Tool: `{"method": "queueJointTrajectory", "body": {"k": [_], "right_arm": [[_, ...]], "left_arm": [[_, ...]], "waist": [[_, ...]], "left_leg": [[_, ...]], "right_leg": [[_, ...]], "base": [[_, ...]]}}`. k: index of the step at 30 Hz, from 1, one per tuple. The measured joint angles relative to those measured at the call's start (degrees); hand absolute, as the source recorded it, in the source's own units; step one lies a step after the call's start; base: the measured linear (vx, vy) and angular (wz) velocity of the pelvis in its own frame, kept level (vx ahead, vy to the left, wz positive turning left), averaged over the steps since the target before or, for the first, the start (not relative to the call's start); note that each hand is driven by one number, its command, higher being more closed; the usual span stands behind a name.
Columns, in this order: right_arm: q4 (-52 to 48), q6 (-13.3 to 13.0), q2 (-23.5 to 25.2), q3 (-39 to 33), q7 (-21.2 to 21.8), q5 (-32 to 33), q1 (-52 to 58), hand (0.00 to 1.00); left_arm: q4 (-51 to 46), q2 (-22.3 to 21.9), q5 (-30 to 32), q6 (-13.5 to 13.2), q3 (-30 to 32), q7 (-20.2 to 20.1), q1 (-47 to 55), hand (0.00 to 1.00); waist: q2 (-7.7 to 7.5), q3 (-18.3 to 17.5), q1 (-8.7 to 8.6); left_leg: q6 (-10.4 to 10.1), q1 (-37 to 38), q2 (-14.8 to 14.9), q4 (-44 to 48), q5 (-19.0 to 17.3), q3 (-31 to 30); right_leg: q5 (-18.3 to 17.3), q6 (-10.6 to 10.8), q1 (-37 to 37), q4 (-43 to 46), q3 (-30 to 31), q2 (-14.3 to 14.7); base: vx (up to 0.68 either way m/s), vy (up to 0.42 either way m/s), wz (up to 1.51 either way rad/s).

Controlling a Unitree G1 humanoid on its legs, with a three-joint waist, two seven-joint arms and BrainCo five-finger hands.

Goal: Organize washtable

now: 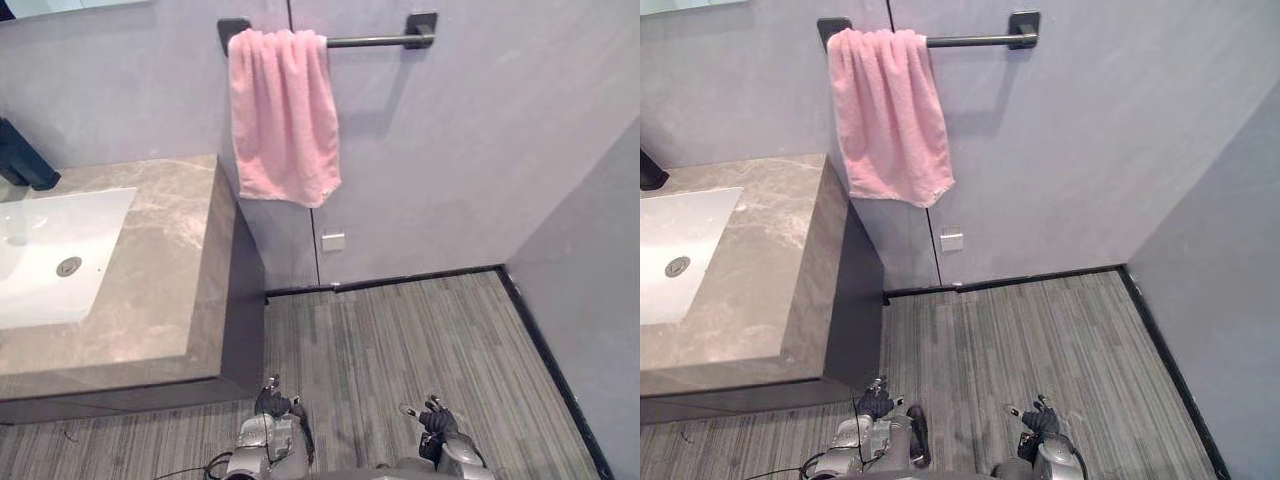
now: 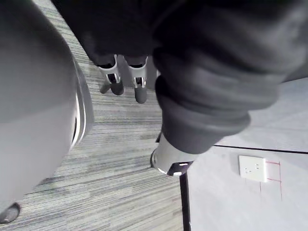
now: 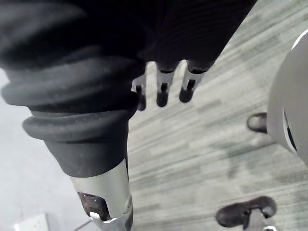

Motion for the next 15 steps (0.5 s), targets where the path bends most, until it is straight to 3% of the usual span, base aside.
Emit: {"method": "queueJointTrajectory", "body": {"k": [1, 3, 5, 7, 10, 13, 14, 15], "right_arm": [[0.00, -0.01, 0.47, -0.01, 0.04, -0.21, 0.37, 0.00], [0.04, 0.00, 0.44, 0.09, 0.19, -0.63, 0.43, 0.00], [-0.62, -0.13, 0.18, 0.80, 0.39, -1.22, 0.75, 0.00], [-0.81, -0.33, 0.16, 1.14, 0.39, -1.92, 0.50, 0.00], [-0.88, -0.59, 0.17, 1.12, 0.36, -2.36, 0.50, 0.00], [-1.30, -0.97, 0.01, 1.09, 0.37, -2.31, 0.13, 0.00], [-1.31, -0.95, -0.02, 1.09, 0.36, -2.32, -0.12, 0.00], [-0.96, -0.92, 0.10, 1.09, 0.36, -2.35, 0.11, 0.00]], "left_arm": [[0.42, 0.67, 0.05, 0.00, -0.06, -0.08, -0.09, 0.00], [1.25, 0.86, 0.12, 0.01, -0.53, -0.12, -0.35, 0.00], [1.99, 1.41, 0.64, 0.18, -2.02, -0.17, -0.09, 0.00], [2.20, 1.72, 0.68, 0.29, -2.59, -0.15, 0.00, 0.00], [3.06, 1.65, 0.67, 0.29, -2.59, -0.16, -0.03, 0.00], [3.74, 1.56, 0.67, 0.30, -2.53, -0.16, -0.03, 0.00], [4.01, 1.60, 0.69, 0.31, -2.53, -0.18, 0.04, 0.00], [4.05, 1.76, 0.73, 0.28, -2.53, -0.19, -0.02, 0.00]], "waist": [[-1.29, -0.72, 0.10], [-1.36, -0.68, 0.57], [-1.20, -0.63, 0.50], [-0.88, -0.48, -0.31], [-1.08, -0.58, -0.39], [-0.72, -0.46, -1.32], [-0.73, -0.46, -1.86], [-1.56, -0.66, -1.74]], "left_leg": [[0.32, 0.35, -1.29, -0.40, -1.44, 1.27], [1.05, 2.31, -2.30, -0.43, -3.27, 2.53], [1.51, 7.35, -3.86, -1.91, -5.91, 3.51], [1.61, 10.65, -4.51, -3.18, -7.11, 2.83], [1.95, 15.08, -4.67, -5.81, -7.06, 1.77], [0.80, 16.82, -3.92, -6.55, -7.73, -1.71], [-0.31, 17.21, -3.75, -6.27, -8.06, -3.21], [-1.84, 17.89, -4.40, -5.90, -8.97, -4.47]], "right_leg": [[-0.12, 0.72, -0.10, 0.95, 0.74, -1.42], [0.04, 0.99, -2.20, 7.46, 3.53, -3.10], [2.51, 3.46, -9.19, 26.16, 6.77, -6.03], [2.23, 3.00, -13.33, 34.47, 7.10, -6.60], [0.27, 2.05, -16.69, 32.42, 2.66, -6.57], [0.45, 1.62, -19.49, 22.35, 1.24, -4.13], [2.33, 0.26, -19.44, 16.32, 1.63, -3.24], [8.81, -1.26, -18.60, 9.59, 3.24, -2.76]], "base": [[0.31, 0.161, -0.14], [0.25, 0.143, -0.25], [0.31, 0.207, -0.19], [0.34, 0.127, 0.21], [0.24, 0.006, 0.36], [0.32, -0.118, 0.64], [0.32, -0.205, 0.76], [0.33, -0.222, 0.70]]}}
